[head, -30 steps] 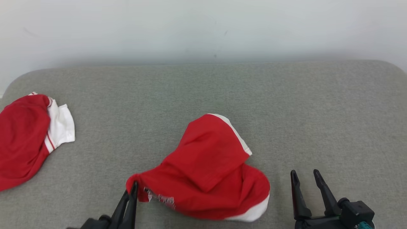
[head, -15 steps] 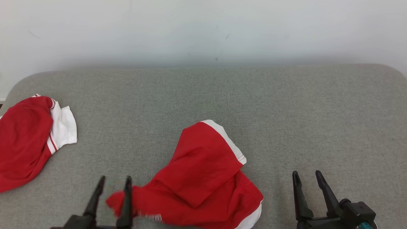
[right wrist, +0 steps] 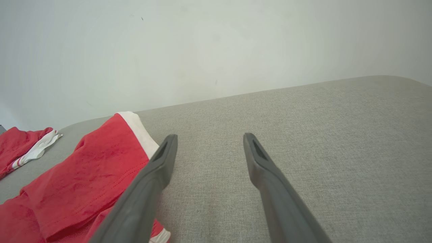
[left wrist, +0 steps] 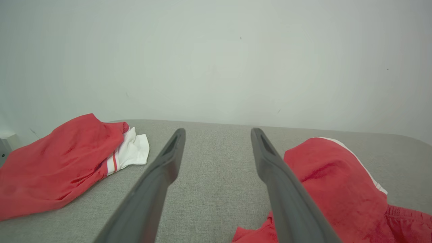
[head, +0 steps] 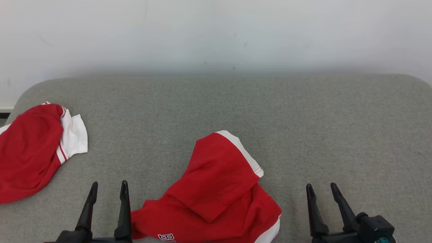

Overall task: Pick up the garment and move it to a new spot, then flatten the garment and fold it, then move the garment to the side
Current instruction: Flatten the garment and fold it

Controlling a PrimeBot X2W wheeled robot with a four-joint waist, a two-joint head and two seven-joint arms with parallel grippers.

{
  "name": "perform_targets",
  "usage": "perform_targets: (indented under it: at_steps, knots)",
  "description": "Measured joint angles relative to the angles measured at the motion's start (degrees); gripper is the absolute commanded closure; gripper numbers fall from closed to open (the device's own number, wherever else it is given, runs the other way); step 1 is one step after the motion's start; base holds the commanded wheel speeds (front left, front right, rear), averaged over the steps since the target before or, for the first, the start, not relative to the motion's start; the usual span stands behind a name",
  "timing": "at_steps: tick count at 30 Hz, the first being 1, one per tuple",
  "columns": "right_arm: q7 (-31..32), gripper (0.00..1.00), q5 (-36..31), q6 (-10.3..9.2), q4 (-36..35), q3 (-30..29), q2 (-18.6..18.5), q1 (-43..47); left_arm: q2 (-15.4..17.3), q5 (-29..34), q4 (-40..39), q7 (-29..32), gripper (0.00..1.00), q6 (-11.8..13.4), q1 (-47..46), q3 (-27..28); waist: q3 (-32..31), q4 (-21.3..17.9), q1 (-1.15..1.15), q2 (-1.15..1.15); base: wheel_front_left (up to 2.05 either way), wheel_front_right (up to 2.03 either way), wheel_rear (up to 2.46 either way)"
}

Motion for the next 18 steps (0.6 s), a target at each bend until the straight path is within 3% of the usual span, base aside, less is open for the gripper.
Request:
perform_targets:
  at_steps: [13, 18]
  knots:
    - [0.0, 0.0, 0.3, 0.0, 4.7, 8.3, 0.1, 1.1, -0.9, -0.3, 3.6, 0.0, 0.0, -0.9, 2.5, 2.0, -1.5, 1.1, 0.0, 0.0, 0.0, 0.0, 0.0]
    - [0.0, 0.0, 0.2, 0.0, 11.1, 12.4, -2.4, -1.7, -0.9, -1.2, 4.5, 0.0, 0.0, -0.6, 2.8, 1.3, -1.6, 2.0, 0.0, 0.0, 0.0, 0.0, 0.0]
